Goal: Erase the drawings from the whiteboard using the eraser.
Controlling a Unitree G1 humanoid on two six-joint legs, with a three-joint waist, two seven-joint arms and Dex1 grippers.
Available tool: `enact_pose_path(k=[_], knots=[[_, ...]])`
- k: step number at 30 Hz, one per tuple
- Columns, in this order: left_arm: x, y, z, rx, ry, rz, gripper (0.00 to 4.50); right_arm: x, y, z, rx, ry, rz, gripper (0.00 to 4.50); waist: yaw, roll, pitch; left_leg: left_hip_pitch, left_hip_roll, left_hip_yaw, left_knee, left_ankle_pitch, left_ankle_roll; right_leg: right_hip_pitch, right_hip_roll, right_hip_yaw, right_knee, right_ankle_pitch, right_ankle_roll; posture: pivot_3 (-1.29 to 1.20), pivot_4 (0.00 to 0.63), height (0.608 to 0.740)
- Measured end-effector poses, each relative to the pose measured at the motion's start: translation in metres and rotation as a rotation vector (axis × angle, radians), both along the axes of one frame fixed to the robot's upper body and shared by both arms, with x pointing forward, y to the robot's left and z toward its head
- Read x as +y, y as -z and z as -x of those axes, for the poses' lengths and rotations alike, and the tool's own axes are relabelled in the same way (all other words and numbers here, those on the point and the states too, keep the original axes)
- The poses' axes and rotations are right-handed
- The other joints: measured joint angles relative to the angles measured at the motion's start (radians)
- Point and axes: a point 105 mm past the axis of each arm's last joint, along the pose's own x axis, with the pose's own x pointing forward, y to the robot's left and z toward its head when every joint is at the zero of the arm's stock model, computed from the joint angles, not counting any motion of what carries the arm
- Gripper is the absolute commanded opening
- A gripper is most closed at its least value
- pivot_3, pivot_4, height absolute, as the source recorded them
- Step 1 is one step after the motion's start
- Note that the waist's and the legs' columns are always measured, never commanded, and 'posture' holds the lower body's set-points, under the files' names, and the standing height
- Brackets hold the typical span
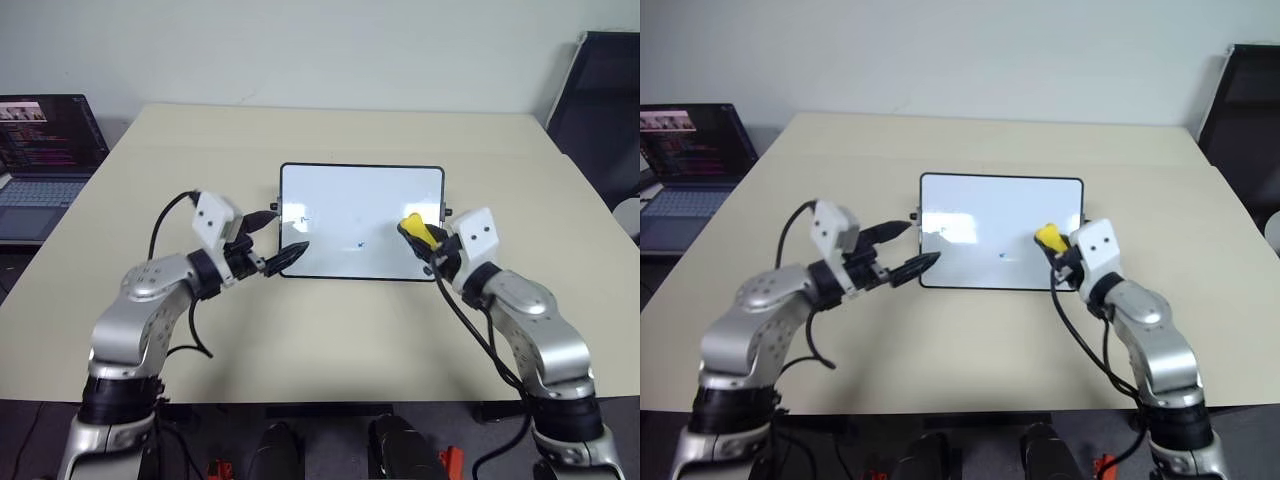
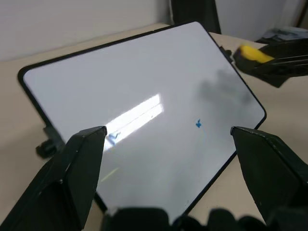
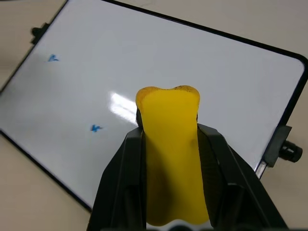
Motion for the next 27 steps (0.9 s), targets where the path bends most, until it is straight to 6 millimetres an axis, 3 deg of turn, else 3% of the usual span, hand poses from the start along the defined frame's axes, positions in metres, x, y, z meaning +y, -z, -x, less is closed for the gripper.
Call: enact_pose_path(k=[9,21,27], knots=[[0.034,0.024,0.017,0.051,-0.163,0.003,4.50,0.000,0.016,0.023,0.034,-0.109,0.035,1.10,0.000,0.000,0.000,0.001,-0.001,0.000,0.001,0.000,0.000,-0.001,-0.001,0.000,0.001,0.000,-0.001,0.00,0.150,0.740],[0.034,0.022,0.017,-0.004,-0.166,-0.024,4.50,0.033,0.039,0.028,-0.019,-0.228,0.196,1.10,0.001,-0.001,0.000,0.000,-0.001,0.001,0.000,0.000,0.000,-0.001,-0.001,0.000,0.000,0.000,-0.001,0.00,0.150,0.740],[0.024,0.024,0.017,0.003,-0.124,-0.035,4.50,0.039,0.033,0.001,-0.115,-0.165,0.336,1.10,0.000,-0.002,0.000,0.001,-0.001,0.001,0.001,0.000,0.000,-0.002,-0.001,0.000,0.000,0.000,-0.002,0.00,0.150,0.740]])
